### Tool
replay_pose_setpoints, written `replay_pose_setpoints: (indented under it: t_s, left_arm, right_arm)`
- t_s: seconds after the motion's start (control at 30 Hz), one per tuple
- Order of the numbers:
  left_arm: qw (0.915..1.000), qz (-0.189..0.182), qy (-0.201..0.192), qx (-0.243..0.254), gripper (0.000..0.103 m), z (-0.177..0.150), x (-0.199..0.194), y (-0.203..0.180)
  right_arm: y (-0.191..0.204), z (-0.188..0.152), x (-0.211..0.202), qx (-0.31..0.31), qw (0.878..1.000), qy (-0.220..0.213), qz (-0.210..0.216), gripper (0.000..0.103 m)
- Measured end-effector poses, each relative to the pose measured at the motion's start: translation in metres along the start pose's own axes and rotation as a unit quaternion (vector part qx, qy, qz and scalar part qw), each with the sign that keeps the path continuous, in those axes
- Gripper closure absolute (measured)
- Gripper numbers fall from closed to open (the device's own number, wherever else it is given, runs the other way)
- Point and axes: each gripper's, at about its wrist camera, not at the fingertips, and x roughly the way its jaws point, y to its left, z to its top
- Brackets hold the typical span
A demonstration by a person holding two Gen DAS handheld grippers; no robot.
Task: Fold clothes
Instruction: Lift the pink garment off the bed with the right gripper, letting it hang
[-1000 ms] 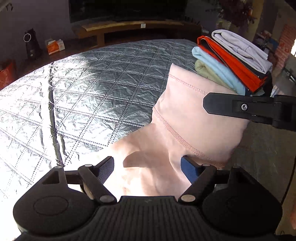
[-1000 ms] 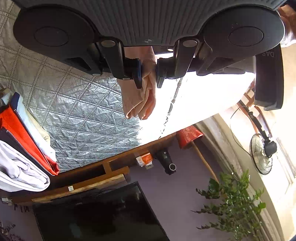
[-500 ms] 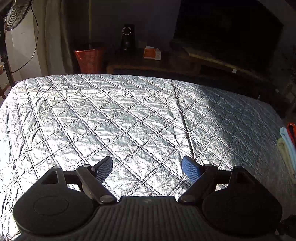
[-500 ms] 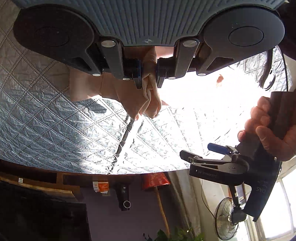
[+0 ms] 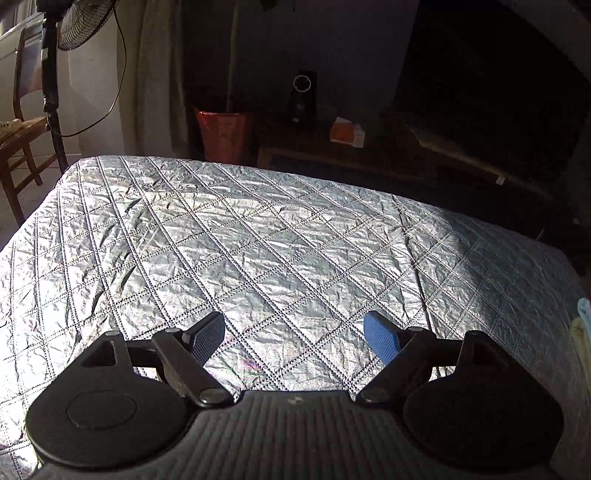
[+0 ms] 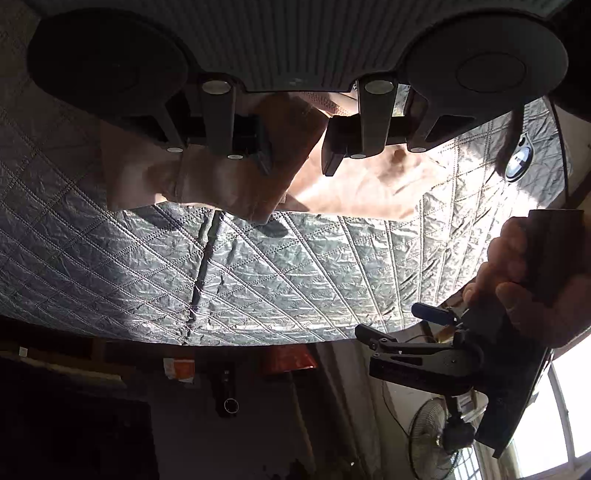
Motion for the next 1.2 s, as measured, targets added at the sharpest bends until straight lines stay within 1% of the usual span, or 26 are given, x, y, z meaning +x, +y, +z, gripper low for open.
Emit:
replay_pose_setpoints:
  t_s: [0.03,0.1,0.17,0.2,0.3,0.33,0.37,0.4,0.43,0.47,0.53,0.6,0.67,0.73,0.8,0.83,0.87,0.9,0.97,1.0,1.03,1.07,1.13,1.2]
  left_arm:
    - [1.0000,0.003,-0.002,-0.006,0.023,0.001,-0.001,0.004]
    - [0.9998,0.010,-0.004,-0.017,0.023,0.004,-0.003,0.013]
    - [0.9995,0.014,-0.007,-0.028,0.023,0.006,-0.005,0.021]
    - [0.9993,0.015,-0.009,-0.033,0.023,0.007,-0.007,0.025]
    - [0.9987,0.019,-0.014,-0.045,0.023,0.010,-0.012,0.034]
    - [0.9985,0.020,-0.016,-0.048,0.023,0.010,-0.013,0.037]
    - [0.9982,0.022,-0.018,-0.052,0.022,0.012,-0.014,0.040]
    - [0.9977,0.025,-0.019,-0.059,0.022,0.013,-0.015,0.044]
    - [0.9971,0.028,-0.021,-0.067,0.022,0.014,-0.016,0.048]
    - [0.9964,0.031,-0.022,-0.076,0.022,0.015,-0.016,0.052]
    - [0.9947,0.037,-0.023,-0.093,0.022,0.017,-0.018,0.061]
    - [0.9936,0.038,-0.023,-0.104,0.022,0.018,-0.020,0.066]
    - [0.9935,0.038,-0.023,-0.105,0.022,0.018,-0.021,0.068]
    - [0.9937,0.036,-0.024,-0.103,0.022,0.019,-0.022,0.069]
    - [0.9932,0.034,-0.026,-0.108,0.022,0.020,-0.024,0.073]
    - [0.9929,0.033,-0.027,-0.111,0.021,0.021,-0.025,0.074]
    - [0.9926,0.032,-0.027,-0.113,0.021,0.021,-0.025,0.075]
    - [0.9924,0.031,-0.027,-0.116,0.021,0.021,-0.025,0.075]
    - [0.9924,0.028,-0.026,-0.116,0.021,0.020,-0.026,0.074]
    - [0.9925,0.028,-0.026,-0.116,0.021,0.020,-0.027,0.074]
    - [0.9926,0.027,-0.027,-0.115,0.021,0.020,-0.027,0.074]
    - [0.9925,0.026,-0.027,-0.117,0.021,0.020,-0.027,0.074]
    - [0.9919,0.026,-0.028,-0.121,0.021,0.021,-0.027,0.076]
    - [0.9912,0.026,-0.028,-0.126,0.021,0.022,-0.027,0.077]
  right_arm:
    - [0.000,0.000,0.000,0.007,1.000,-0.001,-0.001,0.070]
    - [0.001,-0.001,-0.001,0.021,1.000,-0.002,-0.002,0.070]
    - [0.001,-0.001,-0.001,0.034,0.999,-0.003,-0.003,0.065]
    - [0.002,0.000,-0.002,0.039,0.999,-0.004,-0.001,0.065]
    - [0.014,0.010,-0.015,0.024,0.999,-0.038,0.002,0.065]
    - [0.023,0.012,-0.015,0.003,0.999,-0.043,0.002,0.065]
    - [0.036,0.014,-0.014,-0.028,0.999,-0.043,0.002,0.063]
    - [0.048,0.016,-0.012,-0.058,0.997,-0.043,0.002,0.058]
    - [0.061,0.019,-0.011,-0.089,0.995,-0.044,0.002,0.045]
    - [0.073,0.021,-0.009,-0.119,0.992,-0.044,0.001,0.044]
    - [0.102,0.016,0.003,-0.201,0.979,-0.020,-0.001,0.050]
    - [0.127,0.008,0.016,-0.278,0.960,0.003,-0.007,0.053]
    - [0.143,-0.002,0.024,-0.341,0.940,0.008,-0.021,0.055]
    - [0.160,-0.011,0.033,-0.402,0.915,0.014,-0.034,0.055]
    - [0.176,-0.021,0.041,-0.461,0.886,0.020,-0.048,0.052]
    - [0.183,-0.023,0.045,-0.486,0.872,0.016,-0.058,0.046]
    - [0.188,-0.022,0.050,-0.505,0.861,0.011,-0.068,0.042]
    - [0.190,-0.020,0.053,-0.514,0.854,0.011,-0.075,0.040]
    - [0.193,-0.015,0.061,-0.526,0.846,0.014,-0.088,0.038]
    - [0.194,-0.014,0.061,-0.525,0.846,0.013,-0.089,0.038]
    - [0.194,-0.014,0.060,-0.521,0.849,0.012,-0.087,0.042]
    - [0.194,-0.014,0.059,-0.518,0.851,0.010,-0.085,0.052]
    - [0.193,-0.015,0.057,-0.510,0.856,0.007,-0.081,0.058]
    - [0.193,-0.015,0.055,-0.502,0.861,0.005,-0.077,0.073]
